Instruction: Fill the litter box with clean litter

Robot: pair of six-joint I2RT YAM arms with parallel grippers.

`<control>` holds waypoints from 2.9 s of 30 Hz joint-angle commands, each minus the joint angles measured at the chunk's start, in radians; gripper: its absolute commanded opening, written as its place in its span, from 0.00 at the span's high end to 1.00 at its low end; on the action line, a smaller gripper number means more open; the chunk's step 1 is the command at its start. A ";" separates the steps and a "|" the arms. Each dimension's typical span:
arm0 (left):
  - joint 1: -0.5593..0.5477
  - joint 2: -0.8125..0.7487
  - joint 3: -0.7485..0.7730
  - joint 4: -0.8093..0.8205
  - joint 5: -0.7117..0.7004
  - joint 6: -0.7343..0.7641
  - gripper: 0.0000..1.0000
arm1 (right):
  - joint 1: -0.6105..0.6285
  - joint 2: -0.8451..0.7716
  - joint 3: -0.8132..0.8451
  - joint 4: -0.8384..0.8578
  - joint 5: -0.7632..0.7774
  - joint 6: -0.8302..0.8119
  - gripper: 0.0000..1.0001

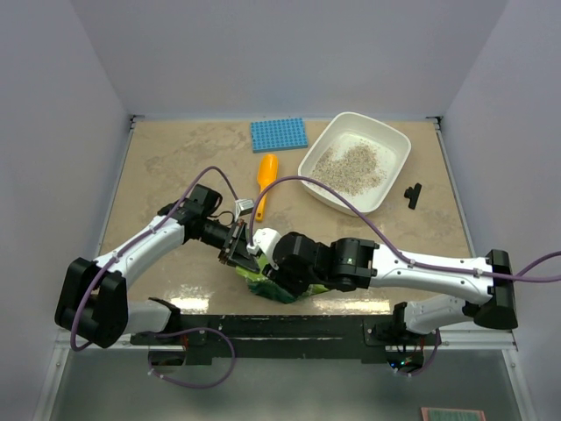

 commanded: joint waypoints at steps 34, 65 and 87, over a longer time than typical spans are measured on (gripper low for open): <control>-0.042 -0.516 0.145 0.122 -0.371 0.399 0.69 | -0.116 -0.183 -0.175 0.103 -0.141 0.188 1.00; -0.449 -0.345 0.119 0.162 -0.594 0.793 0.35 | -0.223 -0.232 -0.175 0.125 -0.297 0.121 1.00; -0.510 -0.225 -0.028 0.322 -0.775 0.772 0.74 | -0.223 -0.295 -0.237 0.146 -0.316 0.144 1.00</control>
